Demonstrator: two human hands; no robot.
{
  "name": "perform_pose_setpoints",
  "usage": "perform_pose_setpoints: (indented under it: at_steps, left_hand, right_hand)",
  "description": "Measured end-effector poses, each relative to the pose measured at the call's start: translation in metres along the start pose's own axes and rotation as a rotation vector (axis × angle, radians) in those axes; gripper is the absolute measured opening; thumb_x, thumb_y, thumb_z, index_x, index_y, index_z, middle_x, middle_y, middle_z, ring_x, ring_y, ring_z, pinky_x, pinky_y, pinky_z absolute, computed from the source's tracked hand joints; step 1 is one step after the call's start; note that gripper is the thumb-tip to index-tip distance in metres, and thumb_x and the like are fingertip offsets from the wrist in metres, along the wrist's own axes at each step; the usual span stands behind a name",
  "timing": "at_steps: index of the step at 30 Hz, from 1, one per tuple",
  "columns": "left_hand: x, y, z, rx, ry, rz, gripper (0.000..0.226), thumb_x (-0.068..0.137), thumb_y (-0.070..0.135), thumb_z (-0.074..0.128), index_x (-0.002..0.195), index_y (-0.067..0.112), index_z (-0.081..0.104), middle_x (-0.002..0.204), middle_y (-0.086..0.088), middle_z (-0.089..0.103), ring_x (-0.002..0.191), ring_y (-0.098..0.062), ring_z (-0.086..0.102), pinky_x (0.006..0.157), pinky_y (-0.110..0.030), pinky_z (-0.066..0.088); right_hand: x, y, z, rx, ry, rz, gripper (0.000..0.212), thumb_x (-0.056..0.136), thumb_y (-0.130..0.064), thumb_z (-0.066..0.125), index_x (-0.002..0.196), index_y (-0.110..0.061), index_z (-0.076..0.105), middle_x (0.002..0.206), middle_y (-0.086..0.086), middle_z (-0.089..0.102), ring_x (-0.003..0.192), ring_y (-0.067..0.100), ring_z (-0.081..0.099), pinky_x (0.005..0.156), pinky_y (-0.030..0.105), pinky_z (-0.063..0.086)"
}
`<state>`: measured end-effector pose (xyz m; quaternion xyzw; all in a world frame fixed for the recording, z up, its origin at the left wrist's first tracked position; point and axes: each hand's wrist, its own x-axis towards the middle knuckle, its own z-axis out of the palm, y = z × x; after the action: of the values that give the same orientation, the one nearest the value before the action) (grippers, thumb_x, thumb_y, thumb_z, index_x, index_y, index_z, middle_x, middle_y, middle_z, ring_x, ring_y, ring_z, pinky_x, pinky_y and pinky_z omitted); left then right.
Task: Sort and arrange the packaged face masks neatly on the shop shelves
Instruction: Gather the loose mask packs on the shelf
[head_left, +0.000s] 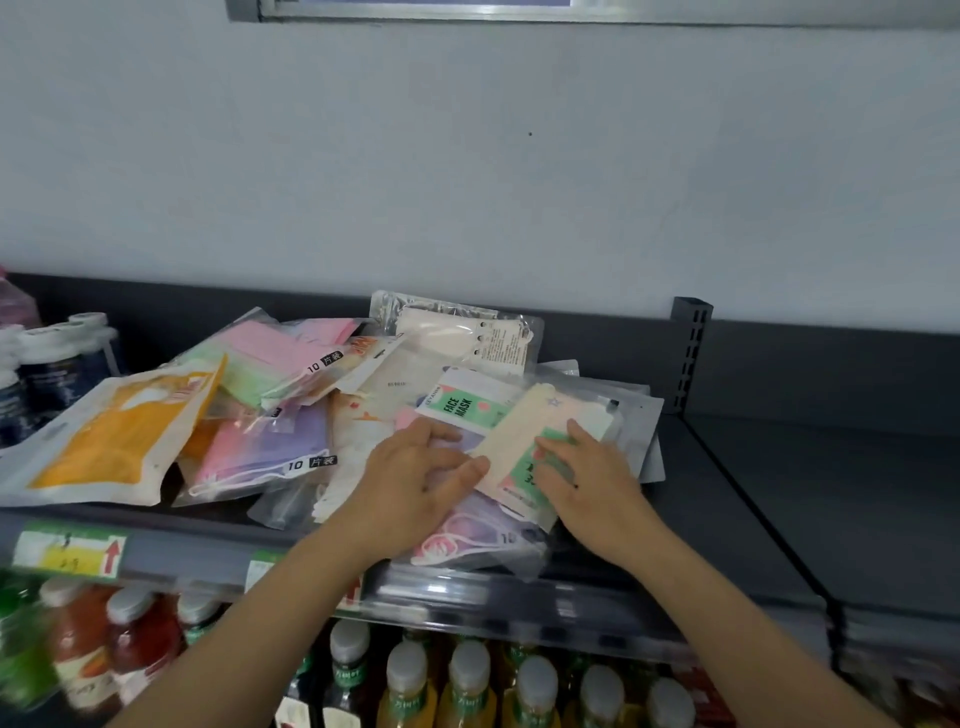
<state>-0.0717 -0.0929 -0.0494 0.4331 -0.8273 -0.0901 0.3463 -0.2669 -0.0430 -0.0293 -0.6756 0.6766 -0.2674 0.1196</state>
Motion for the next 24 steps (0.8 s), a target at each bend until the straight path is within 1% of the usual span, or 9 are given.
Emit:
perform_pose_setpoints:
  at_steps: [2, 4, 7, 12, 14, 15, 17, 20, 24]
  left_hand:
    - [-0.001, 0.000, 0.002, 0.029, -0.080, 0.050, 0.071, 0.080, 0.077, 0.018, 0.116, 0.037, 0.064, 0.131, 0.011, 0.050, 0.127, -0.003, 0.038, 0.107, -0.044, 0.031]
    - [-0.002, 0.001, 0.002, 0.066, -0.142, 0.037, 0.069, 0.081, 0.068, 0.009, 0.135, 0.042, 0.044, 0.144, 0.016, 0.038, 0.133, 0.001, 0.027, 0.113, -0.044, 0.018]
    - [-0.001, 0.000, 0.001, -0.073, -0.053, -0.033, 0.061, 0.089, 0.050, 0.018, 0.145, 0.028, 0.030, 0.146, 0.008, 0.040, 0.132, -0.009, 0.035, 0.112, -0.038, 0.024]
    - [0.000, 0.000, 0.000, -0.126, -0.025, -0.054, 0.059, 0.089, 0.041, 0.024, 0.143, 0.020, 0.035, 0.142, 0.003, 0.046, 0.128, -0.016, 0.042, 0.109, -0.035, 0.029]
    - [0.001, 0.001, -0.001, -0.114, -0.026, -0.066, 0.061, 0.088, 0.045, 0.023, 0.142, 0.020, 0.037, 0.139, 0.002, 0.049, 0.125, -0.017, 0.044, 0.108, -0.032, 0.029]
    - [0.001, 0.002, -0.002, -0.097, -0.033, -0.070, 0.064, 0.087, 0.050, 0.022, 0.141, 0.020, 0.038, 0.138, 0.001, 0.050, 0.123, -0.016, 0.045, 0.106, -0.030, 0.029]
    - [0.002, 0.004, -0.003, -0.044, -0.049, -0.067, 0.070, 0.085, 0.059, 0.019, 0.140, 0.022, 0.040, 0.136, 0.002, 0.052, 0.121, -0.016, 0.046, 0.104, -0.030, 0.029]
    - [0.003, 0.003, -0.002, 0.029, -0.077, -0.039, 0.080, 0.079, 0.068, 0.014, 0.141, 0.025, 0.040, 0.145, 0.006, 0.042, 0.130, -0.013, 0.040, 0.110, -0.033, 0.026]
    - [0.003, -0.001, 0.000, 0.121, -0.143, -0.027, 0.089, 0.069, 0.072, 0.003, 0.143, 0.033, 0.033, 0.153, 0.017, 0.018, 0.139, -0.007, 0.024, 0.112, -0.030, 0.015]
  right_hand:
    - [-0.001, -0.008, 0.002, -0.178, 0.022, 0.013, 0.061, 0.089, -0.063, 0.035, 0.143, -0.035, 0.032, 0.158, -0.007, -0.004, 0.143, 0.026, -0.016, 0.113, 0.059, -0.002]
    - [-0.003, -0.019, 0.008, -0.244, -0.040, -0.046, 0.077, 0.082, -0.074, 0.036, 0.146, -0.035, 0.022, 0.158, -0.007, -0.009, 0.143, 0.025, -0.020, 0.112, 0.060, -0.003]
    - [-0.001, -0.027, 0.012, -0.259, -0.247, -0.059, 0.093, 0.074, -0.080, 0.039, 0.149, -0.035, 0.006, 0.158, -0.007, -0.011, 0.144, 0.025, -0.013, 0.112, 0.060, 0.000]
    - [0.001, -0.021, -0.006, -0.209, -0.385, -0.071, 0.109, 0.067, -0.078, 0.052, 0.149, -0.032, -0.003, 0.157, -0.011, -0.013, 0.145, 0.020, -0.014, 0.116, 0.053, 0.005]
    - [0.000, -0.020, -0.012, -0.139, -0.382, -0.109, 0.102, 0.074, -0.066, 0.060, 0.150, -0.029, 0.003, 0.158, -0.008, 0.001, 0.145, 0.020, 0.001, 0.117, 0.045, 0.015]
    - [0.000, -0.019, -0.015, -0.102, -0.360, -0.141, 0.094, 0.078, -0.057, 0.063, 0.150, -0.028, 0.010, 0.155, -0.004, 0.018, 0.141, 0.020, 0.018, 0.114, 0.039, 0.024]
    - [-0.001, -0.014, -0.023, -0.091, -0.241, -0.198, 0.068, 0.083, -0.035, 0.061, 0.144, -0.027, 0.031, 0.133, -0.001, 0.049, 0.113, 0.014, 0.047, 0.095, 0.025, 0.040]
    - [-0.003, 0.000, -0.042, -0.251, 0.038, -0.212, 0.043, 0.087, -0.017, 0.052, 0.130, -0.021, 0.055, 0.118, 0.001, 0.063, 0.095, 0.015, 0.055, 0.077, 0.022, 0.039]
    - [-0.004, 0.023, -0.057, -0.227, 0.207, -0.182, 0.040, 0.091, -0.010, 0.047, 0.127, -0.022, 0.058, 0.073, -0.012, 0.055, 0.063, 0.005, 0.048, 0.061, 0.017, 0.037]
